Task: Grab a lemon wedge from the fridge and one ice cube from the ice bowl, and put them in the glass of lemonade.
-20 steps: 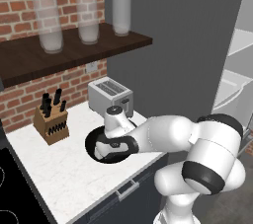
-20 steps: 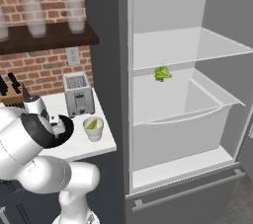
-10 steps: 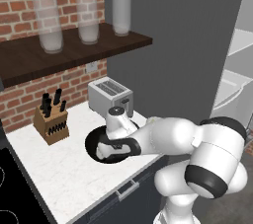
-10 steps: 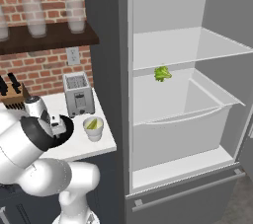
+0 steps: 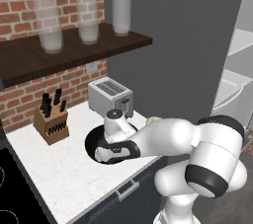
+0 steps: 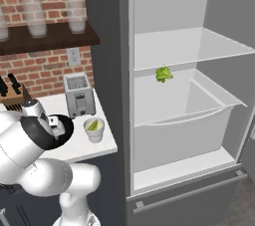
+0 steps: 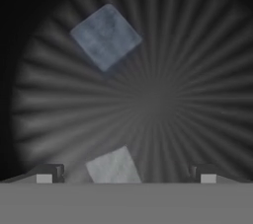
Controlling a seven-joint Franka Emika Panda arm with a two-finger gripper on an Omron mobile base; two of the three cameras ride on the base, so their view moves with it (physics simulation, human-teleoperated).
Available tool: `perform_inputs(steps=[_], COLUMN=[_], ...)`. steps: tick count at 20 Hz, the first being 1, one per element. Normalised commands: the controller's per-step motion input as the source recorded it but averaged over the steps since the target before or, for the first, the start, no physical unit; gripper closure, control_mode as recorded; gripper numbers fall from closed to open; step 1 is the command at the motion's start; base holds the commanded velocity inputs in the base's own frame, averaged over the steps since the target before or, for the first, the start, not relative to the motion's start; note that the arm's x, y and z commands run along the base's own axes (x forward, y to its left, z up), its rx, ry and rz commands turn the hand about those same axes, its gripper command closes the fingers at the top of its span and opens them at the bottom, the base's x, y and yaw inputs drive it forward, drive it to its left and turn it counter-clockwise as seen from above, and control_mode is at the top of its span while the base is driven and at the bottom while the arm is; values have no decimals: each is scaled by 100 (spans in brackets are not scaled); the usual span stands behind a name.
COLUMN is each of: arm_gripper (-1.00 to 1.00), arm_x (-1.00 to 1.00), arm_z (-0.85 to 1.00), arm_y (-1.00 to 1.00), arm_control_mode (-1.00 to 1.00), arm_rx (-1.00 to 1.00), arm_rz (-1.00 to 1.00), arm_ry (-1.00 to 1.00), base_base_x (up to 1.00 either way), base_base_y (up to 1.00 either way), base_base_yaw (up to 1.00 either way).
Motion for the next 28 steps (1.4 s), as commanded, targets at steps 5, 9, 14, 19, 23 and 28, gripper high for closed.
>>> perform_inputs(steps=[5, 9, 14, 19, 23, 28], arm_gripper=[-100, -100, -100, -100, -100, -100], arm_x=[1, 0, 0, -12, -2, 1], arm_z=[-4, 0, 0, 0, 0, 0], arm_y=[0, 0, 0, -8, -6, 0], arm_control_mode=[-100, -100, -100, -100, -100, -100], arm_rx=[0, 0, 0, 0, 0, 0], arm_rz=[4, 2, 0, 0, 0, 0], arm_ry=[0, 0, 0, 0, 0, 0], base_base_x=[0, 0, 0, 0, 0, 0], base_base_y=[0, 0, 0, 0, 0, 0], base_base_yaw=[0, 0, 0, 0, 0, 0])
